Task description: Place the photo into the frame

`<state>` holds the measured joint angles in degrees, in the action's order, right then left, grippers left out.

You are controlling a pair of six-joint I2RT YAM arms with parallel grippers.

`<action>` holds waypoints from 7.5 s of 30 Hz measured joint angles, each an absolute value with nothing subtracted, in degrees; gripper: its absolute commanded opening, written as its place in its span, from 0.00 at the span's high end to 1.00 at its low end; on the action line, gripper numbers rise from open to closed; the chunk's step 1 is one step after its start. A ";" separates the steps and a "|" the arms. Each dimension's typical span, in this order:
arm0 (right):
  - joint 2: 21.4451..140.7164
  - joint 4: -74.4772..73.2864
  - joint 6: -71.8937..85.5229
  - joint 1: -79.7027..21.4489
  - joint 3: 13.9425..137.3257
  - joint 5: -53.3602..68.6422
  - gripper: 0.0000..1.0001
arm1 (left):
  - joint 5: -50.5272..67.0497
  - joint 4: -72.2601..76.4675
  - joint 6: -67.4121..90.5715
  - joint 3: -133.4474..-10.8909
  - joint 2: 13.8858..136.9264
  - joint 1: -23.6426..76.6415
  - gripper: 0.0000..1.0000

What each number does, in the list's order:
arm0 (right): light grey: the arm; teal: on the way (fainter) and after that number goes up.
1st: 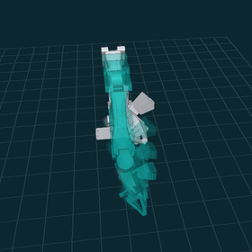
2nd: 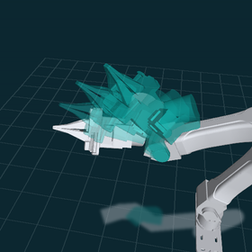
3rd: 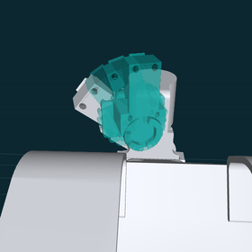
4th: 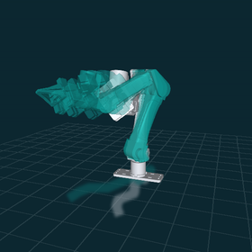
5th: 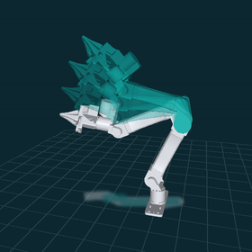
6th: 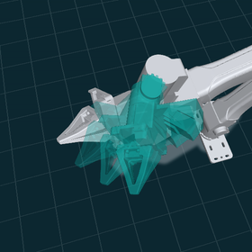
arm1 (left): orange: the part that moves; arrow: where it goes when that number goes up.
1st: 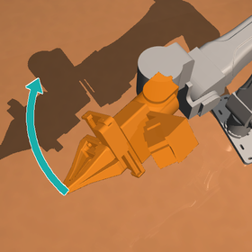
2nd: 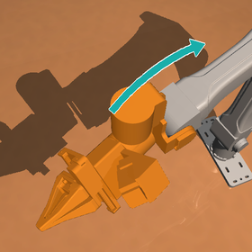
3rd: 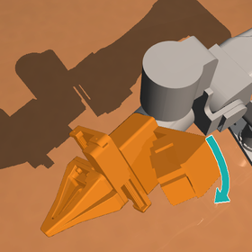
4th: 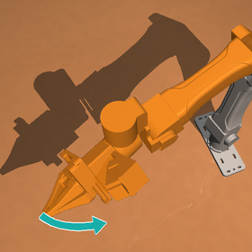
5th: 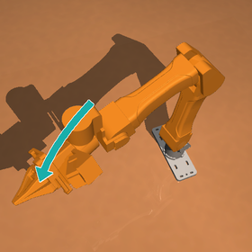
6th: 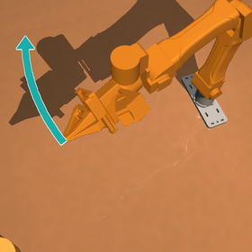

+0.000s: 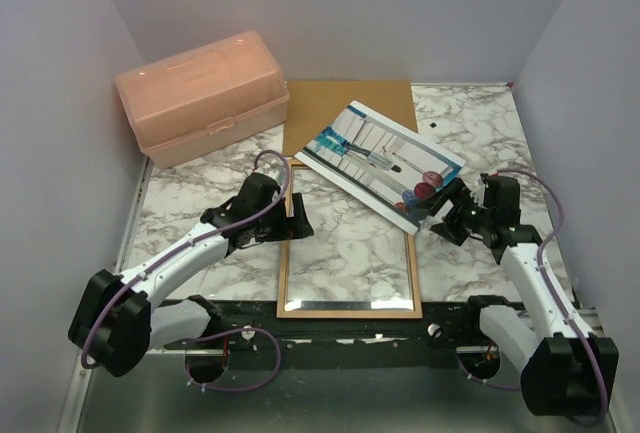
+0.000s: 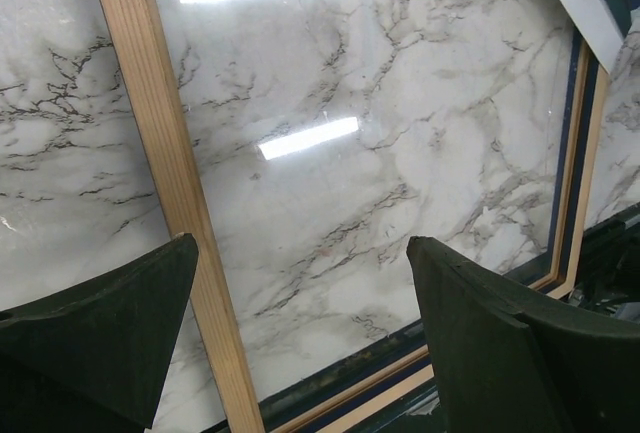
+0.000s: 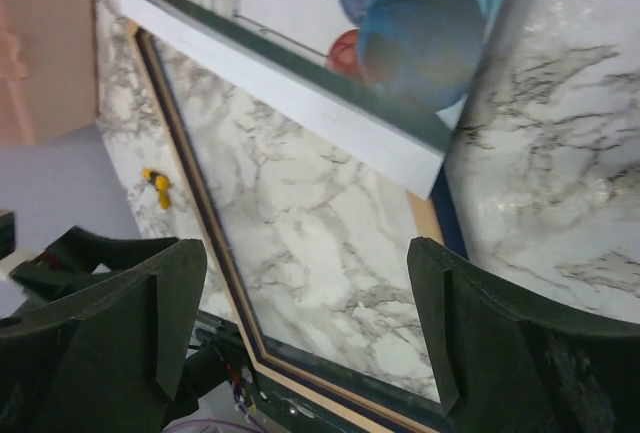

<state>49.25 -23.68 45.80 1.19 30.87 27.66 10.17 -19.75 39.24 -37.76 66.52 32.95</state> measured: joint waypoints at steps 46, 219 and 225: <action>106.56 31.64 54.13 16.27 35.07 48.03 0.96 | 20.56 -18.09 42.72 -39.97 49.87 32.95 0.11; 72.79 -14.28 33.69 -28.75 39.42 0.75 0.06 | 28.80 -8.69 38.54 -23.03 66.52 12.71 0.42; 82.30 -14.61 31.44 -28.75 44.73 0.23 0.07 | 29.47 -7.62 38.61 -24.97 70.37 12.71 0.42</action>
<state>82.30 -14.61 31.44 -28.75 44.73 0.23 29.47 -7.62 38.61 -24.97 70.37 12.71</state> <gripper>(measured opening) 0.938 0.577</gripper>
